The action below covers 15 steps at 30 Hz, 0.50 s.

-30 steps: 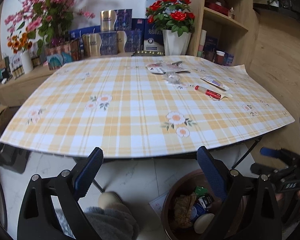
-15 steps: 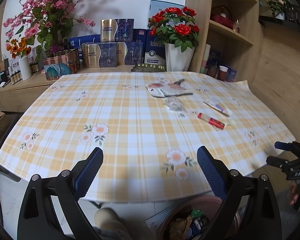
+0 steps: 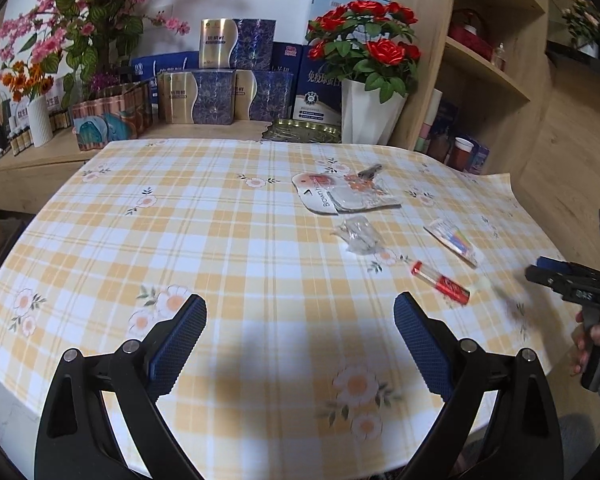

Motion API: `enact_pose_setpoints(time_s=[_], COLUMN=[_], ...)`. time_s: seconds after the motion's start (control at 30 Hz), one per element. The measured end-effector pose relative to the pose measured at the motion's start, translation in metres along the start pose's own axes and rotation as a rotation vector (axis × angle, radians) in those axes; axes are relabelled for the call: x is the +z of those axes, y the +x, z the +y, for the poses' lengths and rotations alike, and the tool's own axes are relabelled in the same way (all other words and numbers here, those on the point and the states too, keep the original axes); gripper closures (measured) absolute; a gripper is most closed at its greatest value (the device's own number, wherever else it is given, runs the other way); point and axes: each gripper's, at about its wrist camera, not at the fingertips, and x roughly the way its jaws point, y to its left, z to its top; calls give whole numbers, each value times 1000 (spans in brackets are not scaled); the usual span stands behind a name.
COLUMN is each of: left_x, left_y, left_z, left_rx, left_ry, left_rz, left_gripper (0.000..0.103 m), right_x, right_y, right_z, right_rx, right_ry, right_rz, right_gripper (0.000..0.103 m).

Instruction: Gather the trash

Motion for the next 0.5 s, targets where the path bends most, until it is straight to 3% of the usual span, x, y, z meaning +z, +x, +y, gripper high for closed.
enact_pose_setpoints(time_s=[0.23,0.5], left_x=[15,19], left_y=[29,56], left_z=[-7,-21], left_rx=[-25,-52], left_ry=[-20,-24], left_rz=[31,71], left_gripper=[16,18], right_x=[44,65], right_y=[50,108], right_z=[-1,3], right_rx=[37,-6], right_ry=[-31,-64], right_rz=[13,84], right_gripper=[47,48])
